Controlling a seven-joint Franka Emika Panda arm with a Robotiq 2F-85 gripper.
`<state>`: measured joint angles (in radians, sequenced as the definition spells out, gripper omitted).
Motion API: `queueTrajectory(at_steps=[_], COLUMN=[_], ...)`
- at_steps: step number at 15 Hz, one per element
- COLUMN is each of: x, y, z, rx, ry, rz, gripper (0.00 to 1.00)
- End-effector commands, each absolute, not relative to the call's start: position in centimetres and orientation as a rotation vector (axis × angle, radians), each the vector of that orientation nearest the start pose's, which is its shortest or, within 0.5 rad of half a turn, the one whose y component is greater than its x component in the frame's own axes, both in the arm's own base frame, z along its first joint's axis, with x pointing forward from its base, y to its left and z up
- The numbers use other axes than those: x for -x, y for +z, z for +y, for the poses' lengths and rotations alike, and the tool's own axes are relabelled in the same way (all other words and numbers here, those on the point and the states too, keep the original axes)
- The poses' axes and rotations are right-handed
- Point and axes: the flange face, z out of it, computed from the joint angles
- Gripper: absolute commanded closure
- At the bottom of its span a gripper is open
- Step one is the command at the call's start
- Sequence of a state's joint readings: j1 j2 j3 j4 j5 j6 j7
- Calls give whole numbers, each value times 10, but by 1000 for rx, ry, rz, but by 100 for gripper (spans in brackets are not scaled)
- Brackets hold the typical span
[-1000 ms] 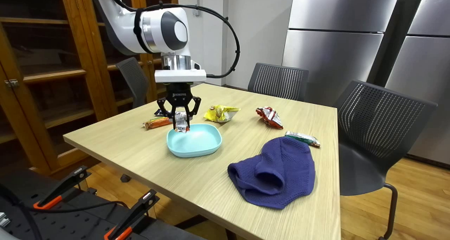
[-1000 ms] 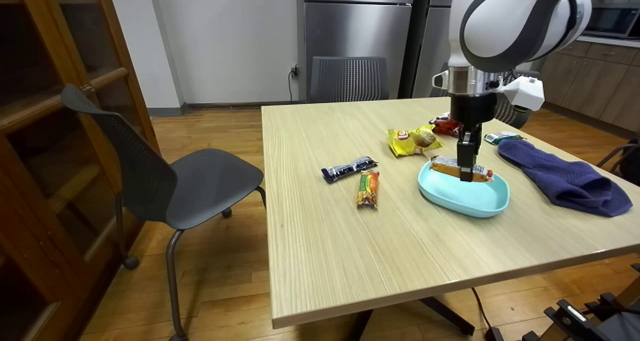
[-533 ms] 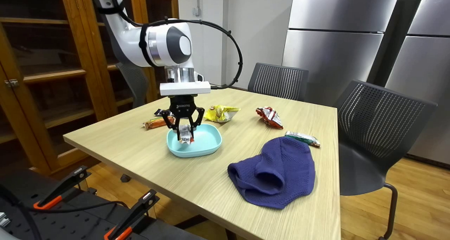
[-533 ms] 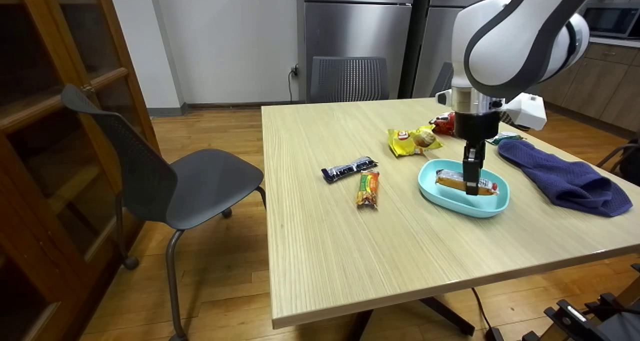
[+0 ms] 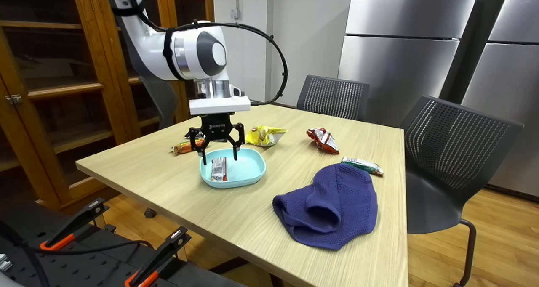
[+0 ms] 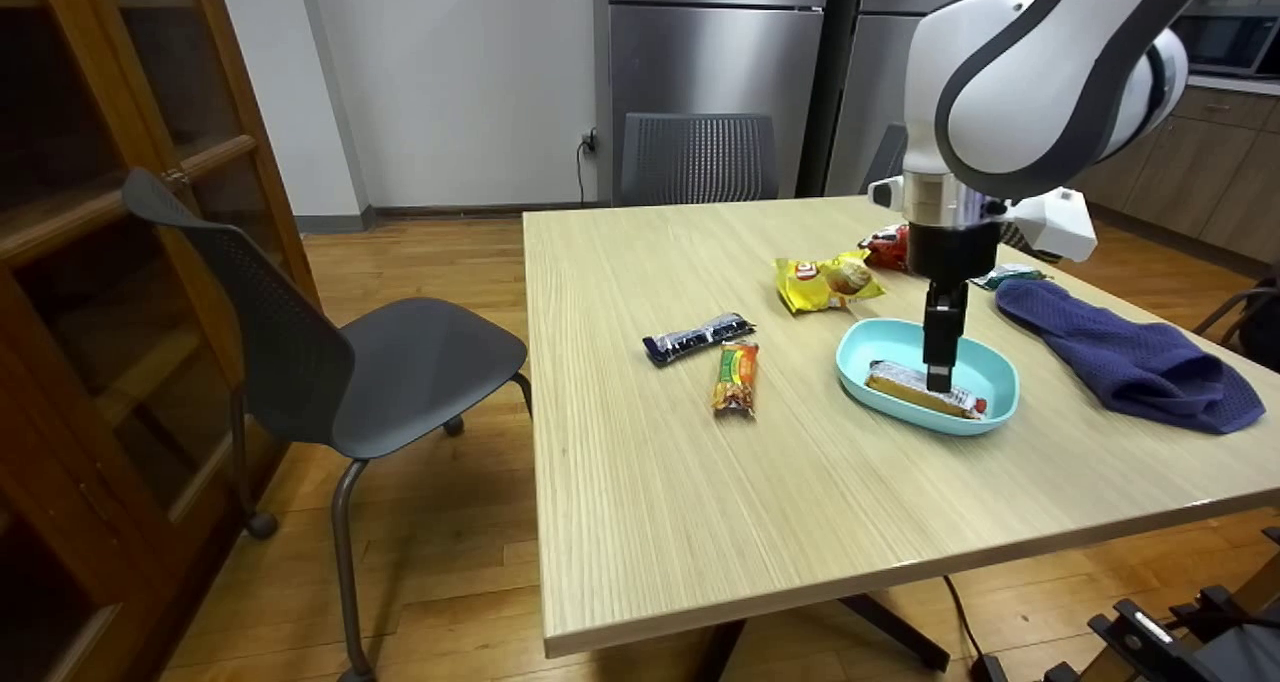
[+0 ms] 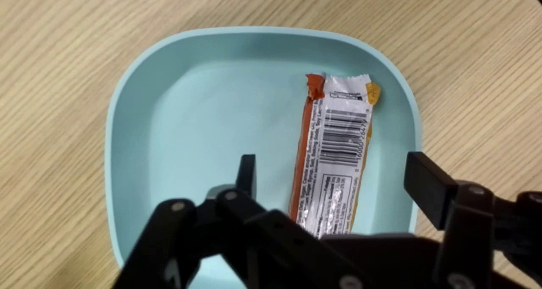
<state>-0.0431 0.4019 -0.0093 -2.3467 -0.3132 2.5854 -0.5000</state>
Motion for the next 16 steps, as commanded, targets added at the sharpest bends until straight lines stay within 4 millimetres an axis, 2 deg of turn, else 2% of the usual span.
queueTrajectory(at_steps=[1,8,14,15,16], x=[-484,-501,-518,-510,-512], y=[177,191,201,198,200], z=[-7,48,113,98,105], rx=[2999,2925,2863,2871,2863], ry=[256,137,6,46,33], rz=[-1168,-1089,-753,-830,-811], gripper=[0,0,0,0,0])
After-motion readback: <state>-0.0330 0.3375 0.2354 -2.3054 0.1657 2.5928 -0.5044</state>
